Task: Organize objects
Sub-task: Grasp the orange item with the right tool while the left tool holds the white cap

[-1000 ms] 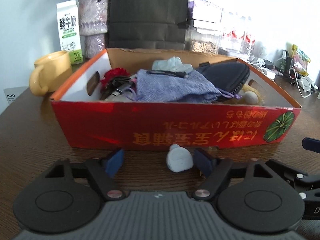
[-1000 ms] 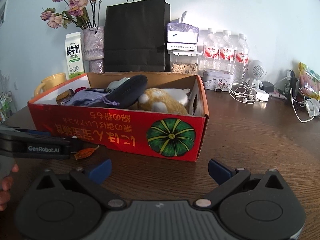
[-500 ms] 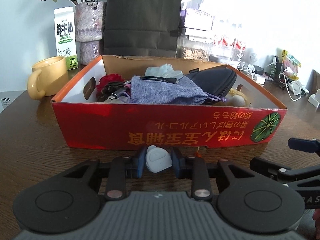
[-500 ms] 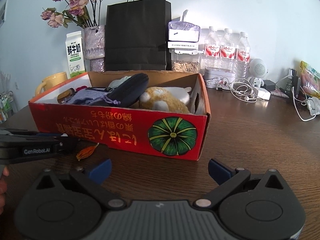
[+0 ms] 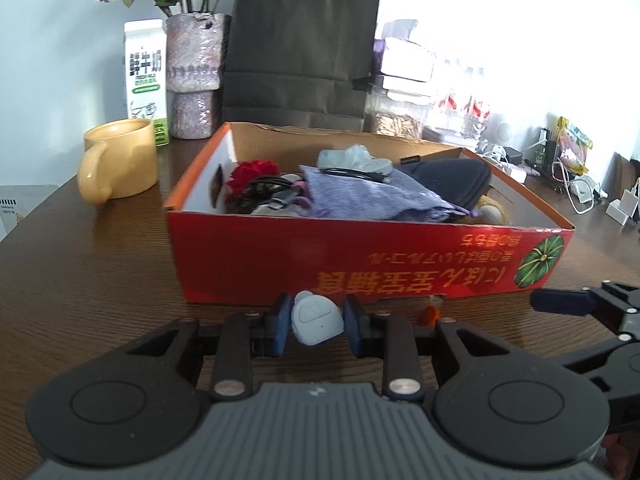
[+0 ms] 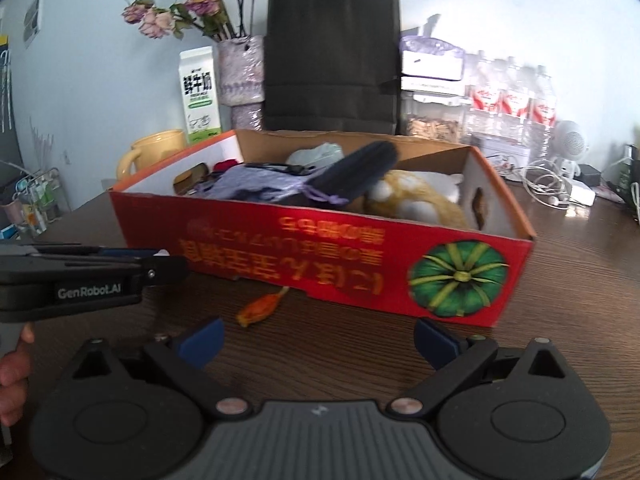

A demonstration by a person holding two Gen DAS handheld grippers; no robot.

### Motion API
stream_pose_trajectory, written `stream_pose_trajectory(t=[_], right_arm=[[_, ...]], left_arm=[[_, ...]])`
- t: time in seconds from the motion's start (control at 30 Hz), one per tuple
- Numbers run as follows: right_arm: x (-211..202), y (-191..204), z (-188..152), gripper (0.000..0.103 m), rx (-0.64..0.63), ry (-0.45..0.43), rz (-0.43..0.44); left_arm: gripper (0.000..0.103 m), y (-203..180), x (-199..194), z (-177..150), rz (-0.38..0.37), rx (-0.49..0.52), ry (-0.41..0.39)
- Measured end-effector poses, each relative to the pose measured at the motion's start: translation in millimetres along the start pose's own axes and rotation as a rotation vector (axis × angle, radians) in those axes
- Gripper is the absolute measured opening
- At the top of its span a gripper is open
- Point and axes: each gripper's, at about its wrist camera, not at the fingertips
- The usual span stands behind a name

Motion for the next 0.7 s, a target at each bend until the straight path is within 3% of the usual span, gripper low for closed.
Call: stream_pose_trajectory(t=[0.23, 0.43, 0.5, 0.67, 0.7], right_arm=[[17.9, 16.6, 7.1, 0.084, 0.001, 0.023, 0.001], [31.2, 26.8, 10.8, 0.060, 0.014, 0.037, -0.051], [32.5, 28.2, 12.4, 0.039, 0.026, 0.031, -0.059], [32.8, 32.4, 11.7, 0.014, 0.025, 0.027, -0.026], [32.4, 33.1, 11.3, 0.013, 0.022, 0.025, -0.025]], left_arm=[[0.029, 23.3, -1.3, 0.8, -0.014, -0.021, -0.007], [0.029, 30.7, -3.1, 0.6, -0.030, -0.030, -0.013], [0.029, 30.9, -4.3, 0.1, -0.036, -0.025, -0.016], [0.029, 30.5, -6.5, -1.5, -0.044, -0.021, -0.024], [0.029, 30.2, -6.5, -1.4, -0.045, -0.022, -0.024]])
Point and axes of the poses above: each gripper's, at about its wrist camera, not at the fingertips, and x roughly the way its jaws point, y to its left, z to its top, and after that the axes turned 14 degrees about z, right-handed
